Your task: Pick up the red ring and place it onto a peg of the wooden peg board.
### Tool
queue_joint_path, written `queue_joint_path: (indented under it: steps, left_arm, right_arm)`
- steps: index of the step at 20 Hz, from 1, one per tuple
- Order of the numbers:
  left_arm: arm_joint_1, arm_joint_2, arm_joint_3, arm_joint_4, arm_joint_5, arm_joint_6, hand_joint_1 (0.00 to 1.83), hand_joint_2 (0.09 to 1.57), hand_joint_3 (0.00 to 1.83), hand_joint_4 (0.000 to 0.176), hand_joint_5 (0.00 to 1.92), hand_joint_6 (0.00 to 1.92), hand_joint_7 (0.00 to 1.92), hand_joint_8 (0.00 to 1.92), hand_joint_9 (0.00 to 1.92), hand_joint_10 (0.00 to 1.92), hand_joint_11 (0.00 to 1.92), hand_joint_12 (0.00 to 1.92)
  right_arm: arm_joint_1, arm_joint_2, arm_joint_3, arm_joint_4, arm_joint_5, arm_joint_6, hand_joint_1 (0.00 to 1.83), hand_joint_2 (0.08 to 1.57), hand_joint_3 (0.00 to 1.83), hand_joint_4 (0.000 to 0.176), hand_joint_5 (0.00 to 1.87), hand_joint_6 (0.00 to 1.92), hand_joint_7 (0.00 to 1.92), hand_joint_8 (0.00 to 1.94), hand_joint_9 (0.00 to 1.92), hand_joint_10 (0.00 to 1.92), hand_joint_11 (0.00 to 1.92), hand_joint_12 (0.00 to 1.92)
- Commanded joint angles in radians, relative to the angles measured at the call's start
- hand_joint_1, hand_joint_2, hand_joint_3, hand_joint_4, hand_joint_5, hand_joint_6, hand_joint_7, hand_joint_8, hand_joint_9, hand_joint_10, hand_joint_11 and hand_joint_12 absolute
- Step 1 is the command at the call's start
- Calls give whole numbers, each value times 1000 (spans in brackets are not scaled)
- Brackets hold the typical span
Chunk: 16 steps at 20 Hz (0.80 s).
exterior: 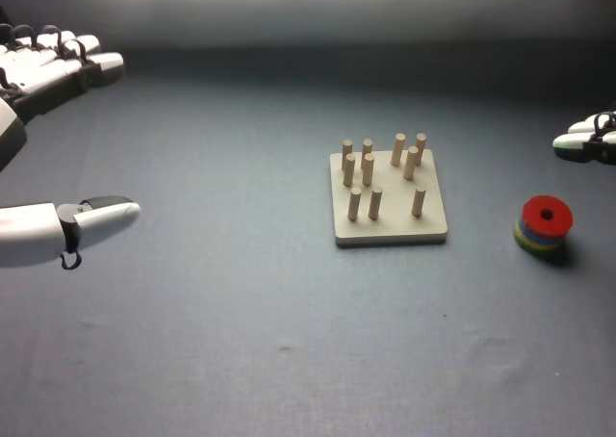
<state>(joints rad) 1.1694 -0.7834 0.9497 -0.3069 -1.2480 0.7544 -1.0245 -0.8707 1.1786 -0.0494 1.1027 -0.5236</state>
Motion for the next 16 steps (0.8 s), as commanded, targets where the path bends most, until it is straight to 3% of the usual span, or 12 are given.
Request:
queue_joint_path:
  steps: [1,4,5,7,8,10,11,12,13,14,16]
  left_arm:
    - [-11,0,8,-4,-123,-5,617,981,11,0,323,5,189,4,142,12,0,284]
    - [-11,-2,11,-3,-121,-7,599,989,3,0,316,0,190,1,142,1,0,287]
    - [-11,-3,11,-3,-122,-8,596,986,1,0,321,1,182,3,141,1,0,329]
    - [-11,-4,11,-3,-126,-9,607,988,1,0,329,1,203,3,162,4,0,362]
    - [-11,-4,11,-3,-128,-10,628,992,1,0,328,0,195,1,156,1,0,332]
    - [-11,-5,11,-3,-131,-12,663,996,1,0,318,2,165,3,126,4,0,426]
    - [-11,-6,10,-3,-134,-13,684,996,0,0,319,1,152,3,124,3,0,498]
    - [-12,-7,11,-1,-135,-15,671,997,0,0,320,1,155,3,137,6,0,619]
    - [-12,-7,11,0,-135,-16,633,1000,2,0,307,0,145,0,134,3,0,648]
    - [-12,-7,11,1,-135,-16,636,1002,2,0,301,0,141,0,138,4,0,655]
    - [-12,-7,10,2,-135,-16,657,1007,1,0,297,5,129,1,127,2,0,626]
  right_arm:
    - [15,0,10,33,101,5,1012,1055,3,23,349,2,317,2,301,7,94,642]
    - [106,-31,52,-35,-8,7,1054,1043,0,27,361,3,326,3,294,4,103,636]
    - [131,-44,68,-60,-45,16,1027,1028,0,50,368,0,337,0,311,1,121,612]
    - [182,-76,111,-127,-127,64,1068,1011,0,78,389,0,366,0,352,1,125,661]
    - [204,-87,126,-160,-169,79,1094,1014,0,68,396,0,370,0,356,0,107,702]
    - [250,-107,149,-232,-257,92,1098,1017,0,75,394,2,365,2,369,2,183,545]
    - [262,-115,157,-255,-283,99,1115,1020,0,68,394,0,365,0,373,0,223,480]
    - [268,-121,164,-267,-303,105,1138,1005,0,82,413,7,377,4,391,6,274,480]
    - [274,-127,170,-277,-317,108,1104,995,0,79,430,10,389,7,410,11,305,493]
    - [281,-133,176,-285,-333,109,1107,993,0,91,437,10,394,7,411,9,300,494]
    - [297,-142,186,-299,-362,109,1126,989,0,44,511,1,473,1,475,3,300,639]
